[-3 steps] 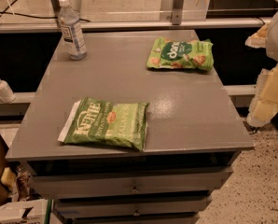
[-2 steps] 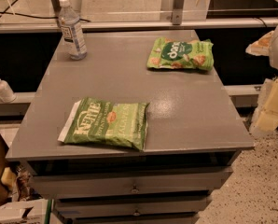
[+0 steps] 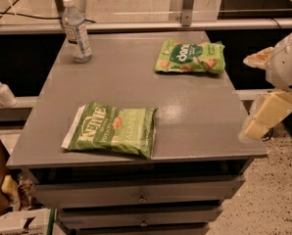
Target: Move green rice chip bag near blue plastic bottle
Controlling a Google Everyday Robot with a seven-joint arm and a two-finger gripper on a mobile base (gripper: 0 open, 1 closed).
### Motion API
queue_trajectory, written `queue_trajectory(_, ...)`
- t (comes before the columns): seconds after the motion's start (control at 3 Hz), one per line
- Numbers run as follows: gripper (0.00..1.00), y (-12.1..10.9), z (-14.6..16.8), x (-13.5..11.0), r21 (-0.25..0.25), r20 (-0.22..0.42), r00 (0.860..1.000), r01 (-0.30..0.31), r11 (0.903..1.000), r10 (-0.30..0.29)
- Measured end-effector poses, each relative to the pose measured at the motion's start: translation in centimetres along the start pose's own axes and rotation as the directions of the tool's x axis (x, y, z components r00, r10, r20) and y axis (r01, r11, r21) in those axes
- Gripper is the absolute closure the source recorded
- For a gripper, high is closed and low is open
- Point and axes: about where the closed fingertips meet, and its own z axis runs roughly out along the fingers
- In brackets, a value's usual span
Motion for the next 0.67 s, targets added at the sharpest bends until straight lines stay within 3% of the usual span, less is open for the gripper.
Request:
queue_trajectory(0.33,0.00,-3.8,2.3,-0.8,0.034,0.099,0.993,-0.066,0.9972,0.062)
queue_trajectory(0.67,0.00,-9.4,4.6,-2.0,0.080,0.190,0.976,-0.125,0.9889,0.108)
